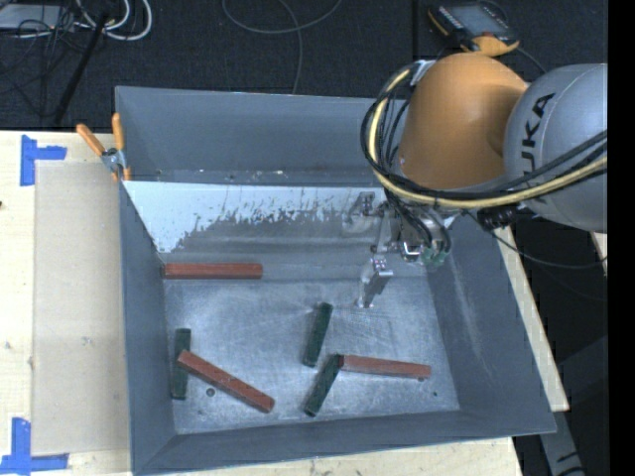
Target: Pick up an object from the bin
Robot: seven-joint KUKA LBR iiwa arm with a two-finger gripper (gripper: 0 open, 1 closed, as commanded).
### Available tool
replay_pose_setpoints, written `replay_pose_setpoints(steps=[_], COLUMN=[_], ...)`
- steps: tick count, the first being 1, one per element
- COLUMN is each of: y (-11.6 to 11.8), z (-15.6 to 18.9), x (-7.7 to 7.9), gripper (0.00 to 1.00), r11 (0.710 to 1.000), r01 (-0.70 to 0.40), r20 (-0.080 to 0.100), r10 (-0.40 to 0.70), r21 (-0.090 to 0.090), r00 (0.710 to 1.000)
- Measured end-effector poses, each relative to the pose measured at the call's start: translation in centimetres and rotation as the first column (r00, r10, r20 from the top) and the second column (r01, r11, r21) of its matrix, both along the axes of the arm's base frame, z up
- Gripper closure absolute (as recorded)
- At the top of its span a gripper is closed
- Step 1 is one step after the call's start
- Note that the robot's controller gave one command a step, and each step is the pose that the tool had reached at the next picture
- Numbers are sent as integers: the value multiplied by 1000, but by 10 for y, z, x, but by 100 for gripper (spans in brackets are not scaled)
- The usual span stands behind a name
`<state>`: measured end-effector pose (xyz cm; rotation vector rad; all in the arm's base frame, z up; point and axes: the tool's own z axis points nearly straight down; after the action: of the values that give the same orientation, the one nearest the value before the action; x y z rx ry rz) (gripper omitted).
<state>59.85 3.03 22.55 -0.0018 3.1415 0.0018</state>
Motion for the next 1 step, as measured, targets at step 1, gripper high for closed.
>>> replay_pose_setpoints(steps=[1], y=[0], z=[0], x=[0], gripper=[0], r11=[1000], r01=[0], r20=[0], r10=[0], r21=[0], r00=[1000])
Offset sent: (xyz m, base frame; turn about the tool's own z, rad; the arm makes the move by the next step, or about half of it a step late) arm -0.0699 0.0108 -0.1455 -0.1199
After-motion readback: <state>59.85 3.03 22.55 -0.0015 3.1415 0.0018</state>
